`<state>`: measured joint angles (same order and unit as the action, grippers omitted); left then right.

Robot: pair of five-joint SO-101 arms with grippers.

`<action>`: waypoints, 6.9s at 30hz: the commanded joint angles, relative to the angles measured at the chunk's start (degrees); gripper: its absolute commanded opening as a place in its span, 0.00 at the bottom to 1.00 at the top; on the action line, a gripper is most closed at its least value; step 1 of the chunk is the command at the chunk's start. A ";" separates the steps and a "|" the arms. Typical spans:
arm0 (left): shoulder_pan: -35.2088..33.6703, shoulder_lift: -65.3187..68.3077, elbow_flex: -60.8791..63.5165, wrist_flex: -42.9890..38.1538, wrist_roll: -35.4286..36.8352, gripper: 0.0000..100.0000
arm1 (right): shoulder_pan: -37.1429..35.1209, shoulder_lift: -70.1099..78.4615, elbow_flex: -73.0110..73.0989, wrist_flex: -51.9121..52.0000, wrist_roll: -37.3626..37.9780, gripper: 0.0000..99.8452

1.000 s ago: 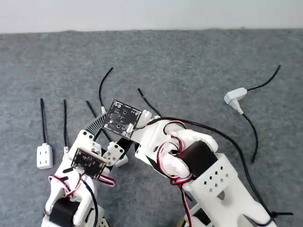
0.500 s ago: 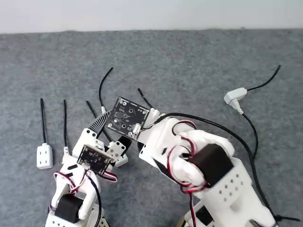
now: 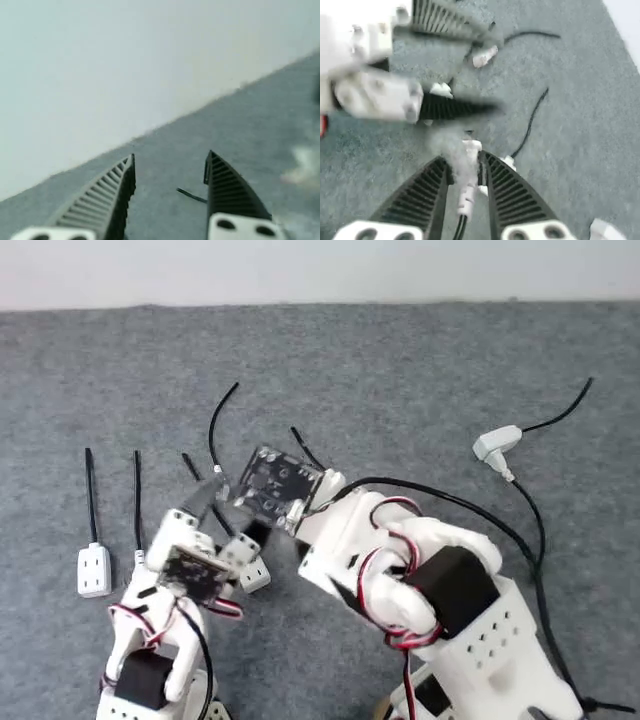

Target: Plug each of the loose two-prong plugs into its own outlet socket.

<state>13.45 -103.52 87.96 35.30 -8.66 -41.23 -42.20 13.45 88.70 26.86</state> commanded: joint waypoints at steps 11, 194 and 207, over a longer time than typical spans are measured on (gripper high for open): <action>-9.05 -0.88 -0.04 -7.56 2.20 0.23 | 11.82 12.62 -0.35 6.46 20.13 0.01; -10.64 74.29 -30.11 -30.86 5.27 0.23 | 21.58 59.56 -21.45 -0.75 69.89 0.01; -10.64 74.29 -30.02 -30.86 5.27 0.23 | 18.95 61.05 -21.63 3.47 67.34 0.01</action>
<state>2.73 -29.05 58.51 6.11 -2.51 -21.80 19.25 -5.36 91.52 95.34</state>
